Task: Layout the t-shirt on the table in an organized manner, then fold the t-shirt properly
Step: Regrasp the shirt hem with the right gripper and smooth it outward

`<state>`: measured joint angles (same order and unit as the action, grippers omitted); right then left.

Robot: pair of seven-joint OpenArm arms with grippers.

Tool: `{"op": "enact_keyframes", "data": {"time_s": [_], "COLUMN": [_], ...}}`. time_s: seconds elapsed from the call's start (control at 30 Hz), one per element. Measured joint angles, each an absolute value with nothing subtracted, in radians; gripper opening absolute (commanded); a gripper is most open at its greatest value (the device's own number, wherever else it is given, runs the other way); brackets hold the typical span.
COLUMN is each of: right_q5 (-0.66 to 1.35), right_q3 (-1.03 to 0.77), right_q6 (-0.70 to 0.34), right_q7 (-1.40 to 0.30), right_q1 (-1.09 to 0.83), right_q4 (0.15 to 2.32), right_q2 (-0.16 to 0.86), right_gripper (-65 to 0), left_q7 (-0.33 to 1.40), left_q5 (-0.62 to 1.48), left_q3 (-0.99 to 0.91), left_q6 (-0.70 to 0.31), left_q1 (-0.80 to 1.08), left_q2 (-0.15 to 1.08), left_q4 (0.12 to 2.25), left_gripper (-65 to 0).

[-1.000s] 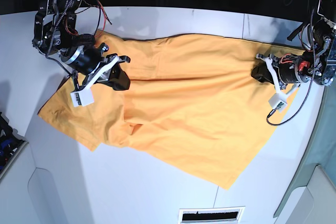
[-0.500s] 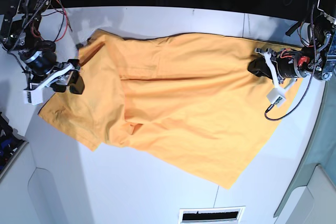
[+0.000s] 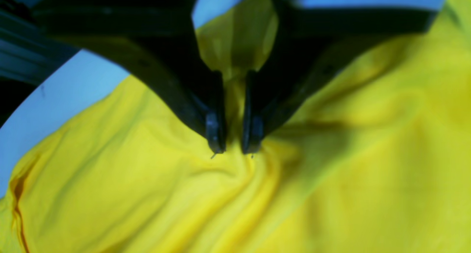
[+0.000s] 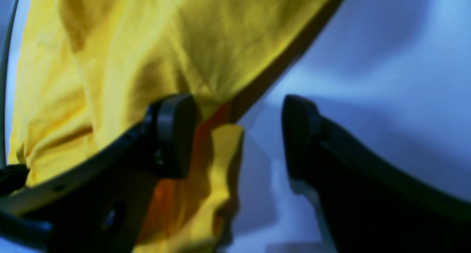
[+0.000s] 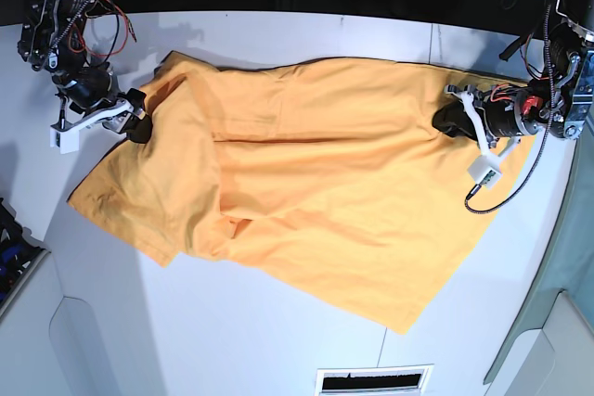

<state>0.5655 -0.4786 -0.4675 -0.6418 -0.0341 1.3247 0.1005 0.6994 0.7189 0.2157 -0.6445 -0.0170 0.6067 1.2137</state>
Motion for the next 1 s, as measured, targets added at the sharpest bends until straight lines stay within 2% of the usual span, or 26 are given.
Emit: {"op": "enact_keyframes", "data": {"time_s": [0.47, 0.53, 0.63, 0.83, 1.0], "right_q5": [0.568, 0.564, 0.535, 0.401, 0.344], "right_q3": [-0.477, -0.477, -0.477, -0.477, -0.466], "right_q6": [-0.484, -0.484, -0.483, -0.489, -0.490], "right_q7": [-0.672, -0.669, -0.661, -0.610, -0.608], "right_q1": [0.112, 0.117, 0.132, 0.215, 0.337], "right_q4": [1.325, 1.325, 1.317, 1.302, 1.301], "right_q2": [0.094, 0.094, 0.094, 0.107, 0.183], "right_gripper": [-29.4, -41.3, -65.0, -65.0, -65.0], "left_q7": [0.681, 0.680, 0.680, 0.680, 0.680], "left_q5": [0.710, 0.710, 0.710, 0.711, 0.712], "left_q3": [0.214, 0.214, 0.214, 0.214, 0.214], "left_q6": [-0.648, -0.648, -0.648, -0.648, -0.667], "left_q1": [0.006, 0.006, 0.006, 0.007, 0.008], "left_q2": [0.598, 0.598, 0.598, 0.598, 0.598], "left_q4": [1.217, 1.217, 1.217, 1.217, 1.217], "left_gripper": [-52.2, -52.2, -52.2, -52.2, -52.2]}}
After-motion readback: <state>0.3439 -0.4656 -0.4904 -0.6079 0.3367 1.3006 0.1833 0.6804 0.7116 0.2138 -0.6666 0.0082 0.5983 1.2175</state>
